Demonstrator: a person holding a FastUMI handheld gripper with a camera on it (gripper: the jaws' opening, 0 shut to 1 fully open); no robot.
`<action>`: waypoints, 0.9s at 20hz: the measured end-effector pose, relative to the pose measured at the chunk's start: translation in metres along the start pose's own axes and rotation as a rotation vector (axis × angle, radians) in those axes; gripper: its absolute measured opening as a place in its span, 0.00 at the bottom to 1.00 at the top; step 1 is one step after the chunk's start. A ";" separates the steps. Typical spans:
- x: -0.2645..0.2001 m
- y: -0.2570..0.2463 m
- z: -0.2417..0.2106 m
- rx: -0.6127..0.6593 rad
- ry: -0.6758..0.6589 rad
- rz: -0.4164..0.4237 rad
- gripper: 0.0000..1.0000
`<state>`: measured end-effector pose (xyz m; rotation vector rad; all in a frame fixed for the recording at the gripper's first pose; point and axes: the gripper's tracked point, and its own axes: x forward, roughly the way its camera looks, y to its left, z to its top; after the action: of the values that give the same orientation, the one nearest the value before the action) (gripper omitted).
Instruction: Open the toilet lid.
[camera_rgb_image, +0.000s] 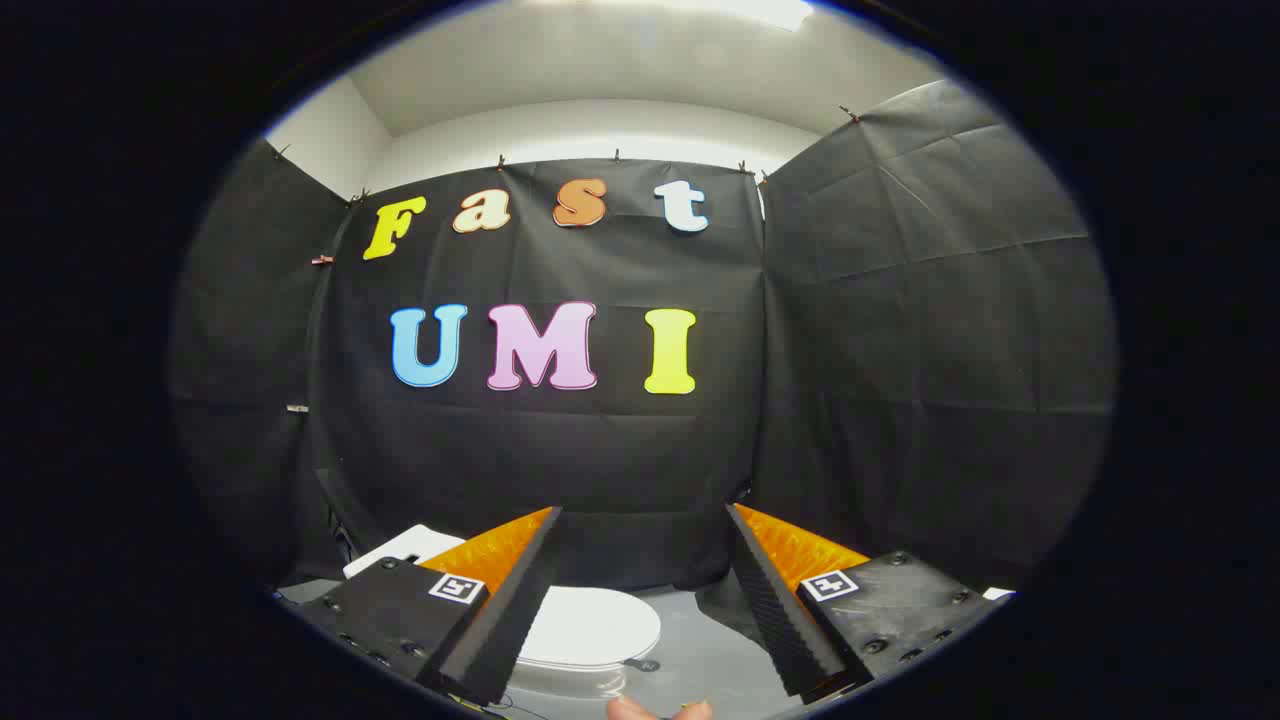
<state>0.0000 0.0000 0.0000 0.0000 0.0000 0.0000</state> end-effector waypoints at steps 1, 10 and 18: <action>0.000 -0.001 -0.002 -0.004 -0.001 -0.002 0.99; 0.003 0.000 -0.003 -0.010 -0.001 0.001 0.99; 0.009 0.000 -0.006 0.004 -0.021 0.006 0.99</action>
<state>0.0094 0.0004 -0.0056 0.0037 -0.0211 0.0064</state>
